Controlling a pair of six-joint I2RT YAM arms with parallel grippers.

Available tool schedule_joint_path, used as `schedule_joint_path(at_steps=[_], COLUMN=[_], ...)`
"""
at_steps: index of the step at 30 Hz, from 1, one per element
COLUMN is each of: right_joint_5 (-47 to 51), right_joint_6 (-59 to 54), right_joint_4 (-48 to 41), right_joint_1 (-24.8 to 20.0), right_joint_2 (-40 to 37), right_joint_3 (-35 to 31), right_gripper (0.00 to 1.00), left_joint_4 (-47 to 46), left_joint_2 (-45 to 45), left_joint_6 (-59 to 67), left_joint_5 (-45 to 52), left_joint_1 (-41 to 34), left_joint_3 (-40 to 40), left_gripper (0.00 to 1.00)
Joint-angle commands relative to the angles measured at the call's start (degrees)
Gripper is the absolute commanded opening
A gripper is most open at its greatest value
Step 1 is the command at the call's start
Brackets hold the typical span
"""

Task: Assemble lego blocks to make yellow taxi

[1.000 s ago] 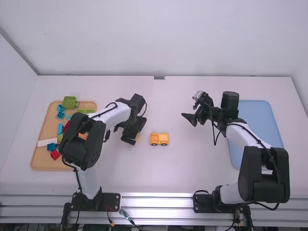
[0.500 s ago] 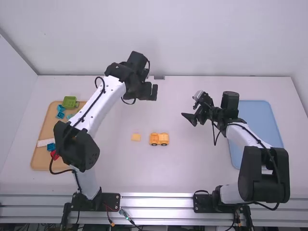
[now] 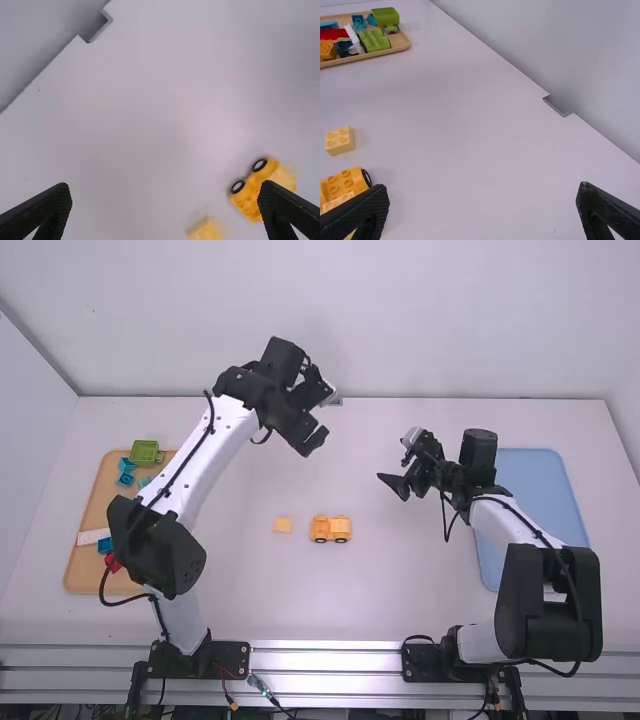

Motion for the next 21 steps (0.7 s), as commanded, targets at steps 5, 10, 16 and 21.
schedule_joint_path(at_steps=[5,10,16,21], right_joint_5=[-0.37,-0.44,-0.42,-0.42], right_joint_6=[-1.42,-0.76,-0.98,-0.98], right_joint_4=[0.20,1.53,2.34,2.34], right_joint_1=[0.22,0.22,0.22,0.20], right_joint_2=[-1.44,-1.44,-1.44,-1.44], right_joint_3=[-0.52,-0.55,-0.52,-0.52], right_gripper=[0.99,0.99,0.99,0.99], left_joint_4=[-8.20,-13.44,-10.82,-3.69], left_joint_2=[-0.85,-0.85,-0.85,-0.85], left_joint_6=[38.03,54.84,68.19,70.25], left_joint_5=[8.07,20.70,38.73,40.85], left_joint_1=[1.42,5.95,14.21,18.36], left_joint_3=[-0.85,-4.02,-13.55,-22.80], left_gripper=[0.99,0.99,0.99,0.99])
